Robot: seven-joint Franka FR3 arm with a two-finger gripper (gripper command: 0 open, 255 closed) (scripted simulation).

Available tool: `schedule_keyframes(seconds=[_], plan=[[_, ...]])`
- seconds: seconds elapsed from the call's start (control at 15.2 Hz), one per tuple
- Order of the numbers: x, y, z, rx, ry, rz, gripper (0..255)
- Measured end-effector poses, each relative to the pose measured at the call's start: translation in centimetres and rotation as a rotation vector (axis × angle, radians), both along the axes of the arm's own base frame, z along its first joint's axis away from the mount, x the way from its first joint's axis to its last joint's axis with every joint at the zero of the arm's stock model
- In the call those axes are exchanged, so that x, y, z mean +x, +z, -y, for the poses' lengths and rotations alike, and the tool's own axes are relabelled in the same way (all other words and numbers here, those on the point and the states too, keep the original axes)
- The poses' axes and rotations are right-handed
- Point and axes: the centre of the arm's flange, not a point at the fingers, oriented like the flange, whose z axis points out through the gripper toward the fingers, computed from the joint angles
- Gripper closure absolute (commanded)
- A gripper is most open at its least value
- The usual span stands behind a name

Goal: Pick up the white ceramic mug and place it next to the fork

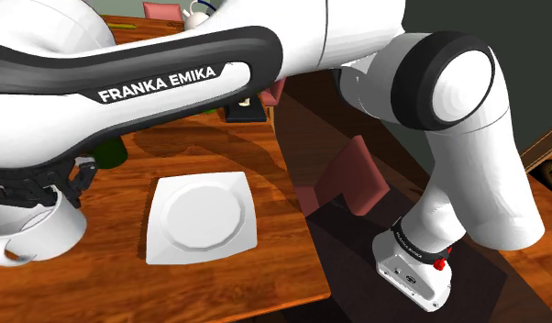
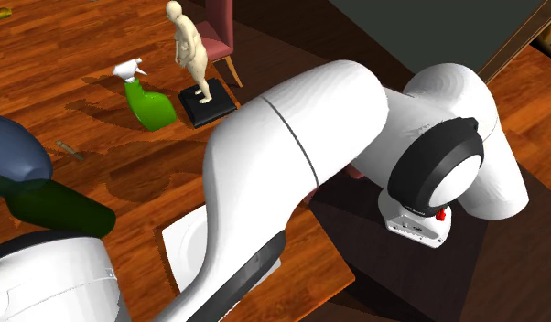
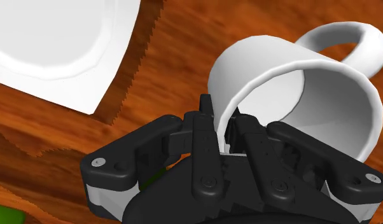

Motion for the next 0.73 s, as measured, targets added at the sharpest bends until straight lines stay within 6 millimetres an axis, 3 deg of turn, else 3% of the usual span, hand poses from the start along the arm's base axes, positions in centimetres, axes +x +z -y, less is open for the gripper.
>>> schedule_keyframes(seconds=[0.73], plan=[[-0.1,-5.4,-0.2,0.005,0.001,0.003,255]])
